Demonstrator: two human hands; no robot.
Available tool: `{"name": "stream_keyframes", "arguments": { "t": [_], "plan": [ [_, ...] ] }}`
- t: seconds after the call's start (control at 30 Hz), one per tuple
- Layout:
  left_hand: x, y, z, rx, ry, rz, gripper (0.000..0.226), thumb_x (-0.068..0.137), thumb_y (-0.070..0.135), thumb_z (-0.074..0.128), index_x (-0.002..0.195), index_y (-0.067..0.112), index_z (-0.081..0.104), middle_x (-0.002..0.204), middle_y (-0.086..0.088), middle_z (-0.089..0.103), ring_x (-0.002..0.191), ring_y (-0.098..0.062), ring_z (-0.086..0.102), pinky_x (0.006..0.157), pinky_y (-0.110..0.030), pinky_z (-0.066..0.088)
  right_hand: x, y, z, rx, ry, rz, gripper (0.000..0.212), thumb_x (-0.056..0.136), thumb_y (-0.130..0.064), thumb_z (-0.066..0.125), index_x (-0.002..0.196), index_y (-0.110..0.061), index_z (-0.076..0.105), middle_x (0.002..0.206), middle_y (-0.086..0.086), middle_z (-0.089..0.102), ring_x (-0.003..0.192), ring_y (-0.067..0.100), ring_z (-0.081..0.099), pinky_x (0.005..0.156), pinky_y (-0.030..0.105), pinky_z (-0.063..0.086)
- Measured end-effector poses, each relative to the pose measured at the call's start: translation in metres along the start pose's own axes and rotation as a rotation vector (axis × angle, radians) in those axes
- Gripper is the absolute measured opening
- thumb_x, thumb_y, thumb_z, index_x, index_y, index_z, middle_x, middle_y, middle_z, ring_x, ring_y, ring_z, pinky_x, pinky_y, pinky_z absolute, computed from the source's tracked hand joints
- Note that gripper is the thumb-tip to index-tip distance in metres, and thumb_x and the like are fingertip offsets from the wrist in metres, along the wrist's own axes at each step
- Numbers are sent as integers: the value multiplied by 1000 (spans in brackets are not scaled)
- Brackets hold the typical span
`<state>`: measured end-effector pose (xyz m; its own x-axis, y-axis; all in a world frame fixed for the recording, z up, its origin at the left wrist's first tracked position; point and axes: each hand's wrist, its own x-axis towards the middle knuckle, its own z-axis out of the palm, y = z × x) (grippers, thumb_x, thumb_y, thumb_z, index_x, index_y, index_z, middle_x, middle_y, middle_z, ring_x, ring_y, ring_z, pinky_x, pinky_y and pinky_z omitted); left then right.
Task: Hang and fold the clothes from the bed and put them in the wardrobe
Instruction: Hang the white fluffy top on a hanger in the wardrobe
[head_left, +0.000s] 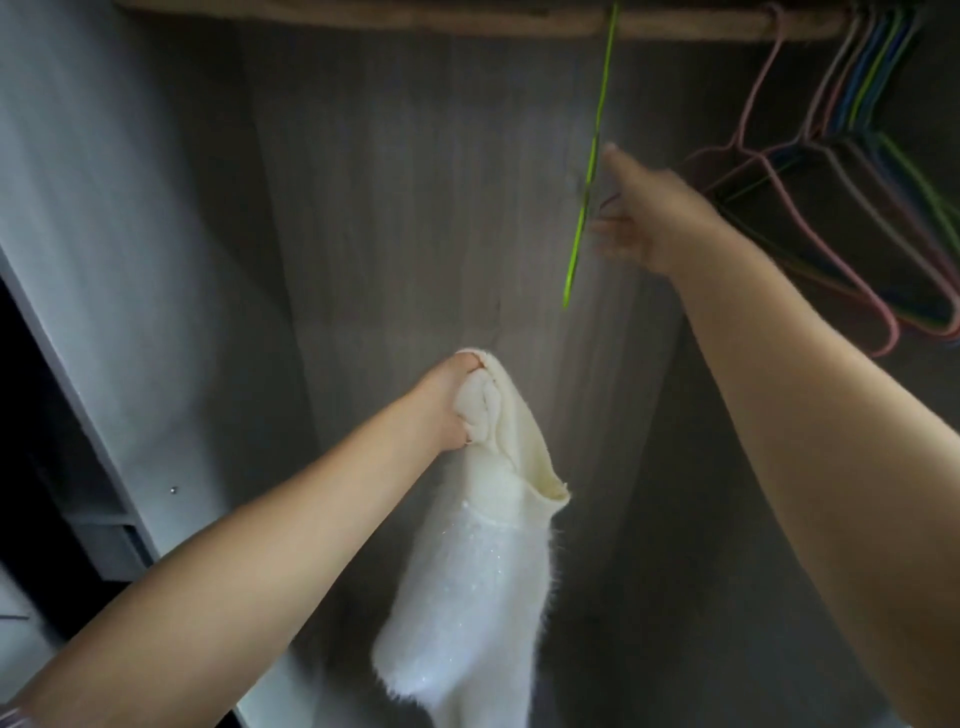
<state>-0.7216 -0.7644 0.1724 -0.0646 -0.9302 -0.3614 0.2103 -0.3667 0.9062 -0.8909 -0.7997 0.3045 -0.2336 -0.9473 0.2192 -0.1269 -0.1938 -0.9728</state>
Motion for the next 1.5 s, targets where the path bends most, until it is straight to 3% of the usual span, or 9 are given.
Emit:
{"name": "stream_keyframes", "arguments": {
  "t": [0.1,0.2,0.47,0.6,0.77,1.07,1.2,1.3,1.5],
  "plan": [
    [4,4,-13,-7,33,3,39,102,15,31,64,11,42,60,-7,47,61,-17,44,57,-21,34,5,-13,31,115,-44,63,15,100,-16,44,85,-14,43,66,4,40,36,7,49,40,22,47],
    [5,5,-30,-6,27,-13,37,101,14,32,66,11,44,66,-7,47,63,-18,46,60,-23,37,8,-15,42,134,43,-40,31,97,3,26,74,-14,37,61,3,24,21,2,25,29,9,16],
    [4,10,-55,9,-37,-19,34,96,15,42,65,9,53,46,-6,57,43,-18,59,47,-21,49,-30,47,34,75,150,-299,27,99,-14,44,73,-21,44,40,-11,31,30,3,29,33,11,21],
    [4,-3,-60,58,-62,-68,36,96,16,44,64,7,55,45,-7,59,38,-17,60,42,-24,51,-63,129,24,47,246,-68,33,94,-38,57,66,-21,50,47,-7,40,34,4,34,35,16,24],
    [9,-34,-62,125,-97,-179,35,97,18,43,66,9,56,52,-8,60,54,-21,58,64,-29,44,-99,141,3,393,324,-28,56,97,-47,48,47,-20,44,39,-9,23,35,10,20,39,13,14],
    [9,-47,-43,140,-216,-254,72,99,25,35,34,9,60,43,-5,59,37,-16,59,40,-19,48,-142,130,14,641,275,-178,65,104,-36,30,41,-22,34,41,-7,20,35,9,15,42,16,9],
    [5,-28,-44,160,-272,-214,69,97,21,34,35,7,61,43,-7,59,36,-18,59,34,-25,48,-164,169,29,425,131,-146,43,104,-27,34,83,-13,69,49,-4,24,41,9,19,43,18,15],
    [12,-13,-61,146,-209,-163,69,99,21,34,37,6,61,43,-8,59,36,-18,59,35,-26,49,-169,166,20,423,-174,-111,43,102,-14,38,133,-39,52,62,-1,37,47,11,25,44,21,20],
    [14,15,-64,175,-237,-125,38,97,22,36,70,7,58,53,-8,63,47,-19,64,46,-24,52,-186,137,50,382,-234,-289,39,97,-24,40,128,-38,58,56,-14,24,46,5,20,42,14,23]
  ]
}}
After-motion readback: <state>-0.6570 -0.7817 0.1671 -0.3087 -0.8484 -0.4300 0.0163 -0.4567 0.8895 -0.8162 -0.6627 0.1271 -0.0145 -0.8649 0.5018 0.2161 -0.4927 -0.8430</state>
